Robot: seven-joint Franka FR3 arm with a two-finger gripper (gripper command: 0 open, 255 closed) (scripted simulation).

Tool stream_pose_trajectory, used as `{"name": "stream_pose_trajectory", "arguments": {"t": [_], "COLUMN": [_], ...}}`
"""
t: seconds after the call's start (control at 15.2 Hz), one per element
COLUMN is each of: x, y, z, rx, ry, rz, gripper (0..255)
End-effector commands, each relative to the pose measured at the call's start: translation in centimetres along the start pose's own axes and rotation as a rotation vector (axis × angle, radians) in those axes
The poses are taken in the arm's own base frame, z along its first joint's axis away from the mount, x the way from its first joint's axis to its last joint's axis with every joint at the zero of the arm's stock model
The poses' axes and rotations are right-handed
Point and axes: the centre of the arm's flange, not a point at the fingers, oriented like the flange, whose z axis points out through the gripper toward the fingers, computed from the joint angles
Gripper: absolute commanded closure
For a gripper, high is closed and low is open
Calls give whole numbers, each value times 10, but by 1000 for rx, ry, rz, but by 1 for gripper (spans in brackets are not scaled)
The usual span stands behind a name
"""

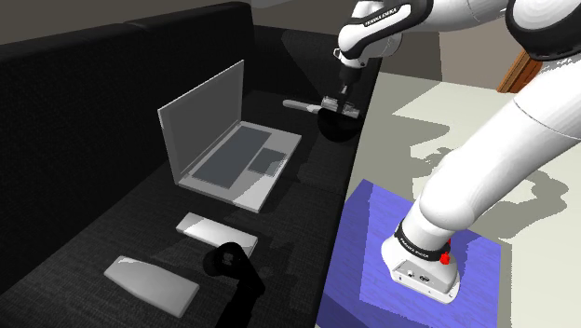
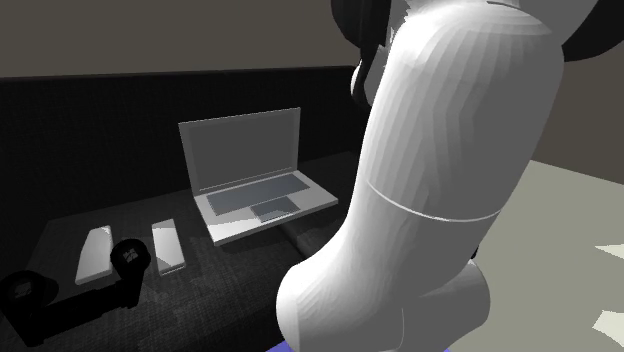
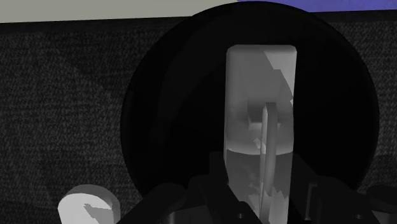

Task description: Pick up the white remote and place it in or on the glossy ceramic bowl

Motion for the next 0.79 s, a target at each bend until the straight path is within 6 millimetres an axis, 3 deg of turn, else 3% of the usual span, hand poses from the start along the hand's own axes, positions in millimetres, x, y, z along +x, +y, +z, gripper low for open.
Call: {"name": "stream_pose_trajectory", "arguments": {"t": [0.0, 0.33, 0.59, 0.73], "x": [0, 0, 0, 0], "y": [0, 0, 0, 0], "z": [0, 0, -50, -50], "rx": [0, 0, 0, 0], "ry": [0, 0, 0, 0], "rz": [0, 0, 0, 0], "gripper": [0, 0, 0, 0]}}
